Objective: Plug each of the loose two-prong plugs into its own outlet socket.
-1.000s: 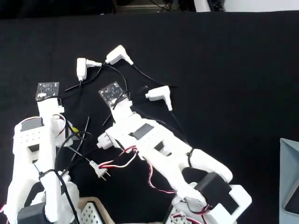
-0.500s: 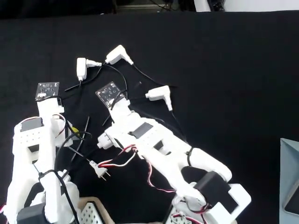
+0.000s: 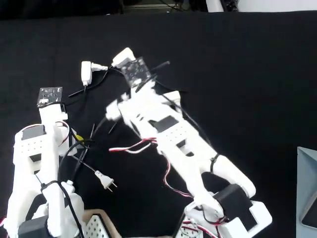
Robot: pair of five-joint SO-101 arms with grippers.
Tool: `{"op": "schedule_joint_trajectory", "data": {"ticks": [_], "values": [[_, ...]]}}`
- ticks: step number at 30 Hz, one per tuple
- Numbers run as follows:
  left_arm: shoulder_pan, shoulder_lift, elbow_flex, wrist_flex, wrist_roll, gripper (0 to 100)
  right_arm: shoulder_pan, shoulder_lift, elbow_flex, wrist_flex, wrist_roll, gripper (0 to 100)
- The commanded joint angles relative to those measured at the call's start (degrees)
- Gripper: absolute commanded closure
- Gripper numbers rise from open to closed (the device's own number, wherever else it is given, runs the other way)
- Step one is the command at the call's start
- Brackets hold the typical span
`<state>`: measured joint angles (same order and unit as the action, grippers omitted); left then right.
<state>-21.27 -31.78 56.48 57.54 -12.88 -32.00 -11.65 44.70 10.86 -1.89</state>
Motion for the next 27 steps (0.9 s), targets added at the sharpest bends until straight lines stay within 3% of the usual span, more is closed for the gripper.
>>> {"op": "schedule_joint_trajectory", "data": {"ticks": [1,4,13,20,27], "values": [[-0.75,-1.23,-0.31,-0.7,0.0,74,1.14,-1.01,-1.01,-11.52,0.53,98.4],[-0.75,-1.14,-0.31,-0.7,0.0,74,1.49,3.74,-2.86,-15.91,0.53,98.3],[-0.4,-1.49,0.92,-1.14,0.0,74,3.78,23.96,-17.19,-15.91,0.44,97.2],[-0.4,-1.49,1.01,-1.14,0.0,74,4.57,28.53,-20.44,-15.82,0.26,71.4],[-0.66,-1.49,0.92,-1.14,0.0,74,2.9,17.45,-18.42,-5.8,0.53,78.3]]}}
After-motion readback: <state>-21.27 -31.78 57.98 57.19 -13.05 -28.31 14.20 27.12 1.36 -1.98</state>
